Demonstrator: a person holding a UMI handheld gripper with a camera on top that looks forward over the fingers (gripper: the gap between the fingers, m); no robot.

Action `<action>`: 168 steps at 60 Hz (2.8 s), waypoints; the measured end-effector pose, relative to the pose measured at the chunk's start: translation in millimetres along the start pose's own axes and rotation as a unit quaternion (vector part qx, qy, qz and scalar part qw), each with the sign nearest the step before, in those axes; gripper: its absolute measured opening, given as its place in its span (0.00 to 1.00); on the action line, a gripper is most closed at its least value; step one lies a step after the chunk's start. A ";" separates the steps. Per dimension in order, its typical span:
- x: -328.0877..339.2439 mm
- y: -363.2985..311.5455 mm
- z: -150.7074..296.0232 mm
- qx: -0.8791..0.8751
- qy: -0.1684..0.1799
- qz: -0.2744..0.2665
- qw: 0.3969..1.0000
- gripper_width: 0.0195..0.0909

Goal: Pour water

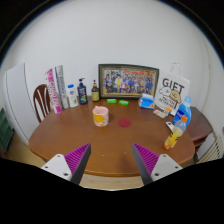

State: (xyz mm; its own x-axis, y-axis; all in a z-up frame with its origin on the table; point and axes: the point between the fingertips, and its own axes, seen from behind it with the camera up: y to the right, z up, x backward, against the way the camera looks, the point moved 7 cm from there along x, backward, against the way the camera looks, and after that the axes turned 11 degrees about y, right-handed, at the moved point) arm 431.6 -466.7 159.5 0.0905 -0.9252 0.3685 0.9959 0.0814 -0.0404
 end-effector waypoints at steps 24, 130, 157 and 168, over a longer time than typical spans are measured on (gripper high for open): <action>-61.7 239.2 -73.0 -0.012 0.044 -0.053 0.998 0.92; -312.7 86.6 133.0 0.683 0.032 -0.172 0.709 0.08; -362.0 53.9 96.9 0.833 -0.065 -0.142 0.530 0.08; -349.4 56.0 111.7 0.750 -0.026 -0.132 0.648 0.08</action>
State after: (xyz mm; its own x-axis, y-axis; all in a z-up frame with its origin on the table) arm 456.6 -97.5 132.2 -0.1227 -0.9698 0.2110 -0.1398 0.2274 0.9637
